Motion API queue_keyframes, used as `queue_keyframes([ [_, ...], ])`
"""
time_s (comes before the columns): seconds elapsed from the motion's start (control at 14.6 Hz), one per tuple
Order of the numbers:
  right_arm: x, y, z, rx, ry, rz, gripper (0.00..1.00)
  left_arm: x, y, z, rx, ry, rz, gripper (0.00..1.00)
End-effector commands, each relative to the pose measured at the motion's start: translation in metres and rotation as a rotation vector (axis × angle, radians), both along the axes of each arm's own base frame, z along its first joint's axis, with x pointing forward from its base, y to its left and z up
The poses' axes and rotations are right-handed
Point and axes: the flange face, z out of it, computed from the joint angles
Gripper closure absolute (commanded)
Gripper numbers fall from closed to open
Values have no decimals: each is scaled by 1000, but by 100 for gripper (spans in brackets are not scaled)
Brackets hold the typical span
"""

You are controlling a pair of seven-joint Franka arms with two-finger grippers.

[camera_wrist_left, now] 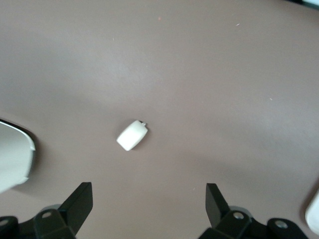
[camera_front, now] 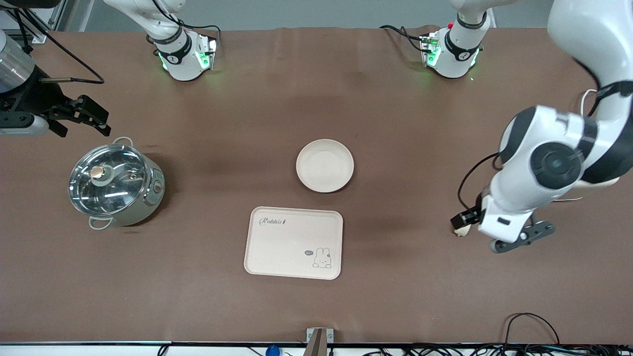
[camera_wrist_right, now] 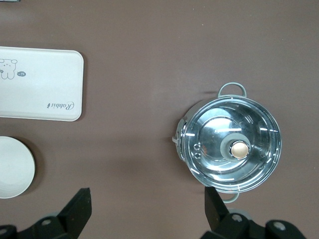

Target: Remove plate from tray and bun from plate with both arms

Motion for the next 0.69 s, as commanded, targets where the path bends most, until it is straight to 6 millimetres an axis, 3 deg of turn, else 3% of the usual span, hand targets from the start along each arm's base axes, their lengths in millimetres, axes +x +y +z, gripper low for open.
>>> queue_keyframes([
  [0.0, -2, -1, -1, -4, 1, 3, 0, -26, 12, 64, -12, -13, -99, 0],
  [0.21, -2, 2, -1, -3, 1, 11, 0, -55, 40, 125, -48, -10, -171, 0],
  [0.41, -3, -1, 0, -6, -4, 25, 0, -91, 59, 161, -40, 73, -307, 0],
  [0.55, -3, -15, -1, -17, 3, 83, 0, -111, 63, 183, -39, 82, -348, 0],
  [0.62, -4, -28, -7, -19, 24, 92, 0, -119, 76, 190, -38, 88, -337, 0],
])
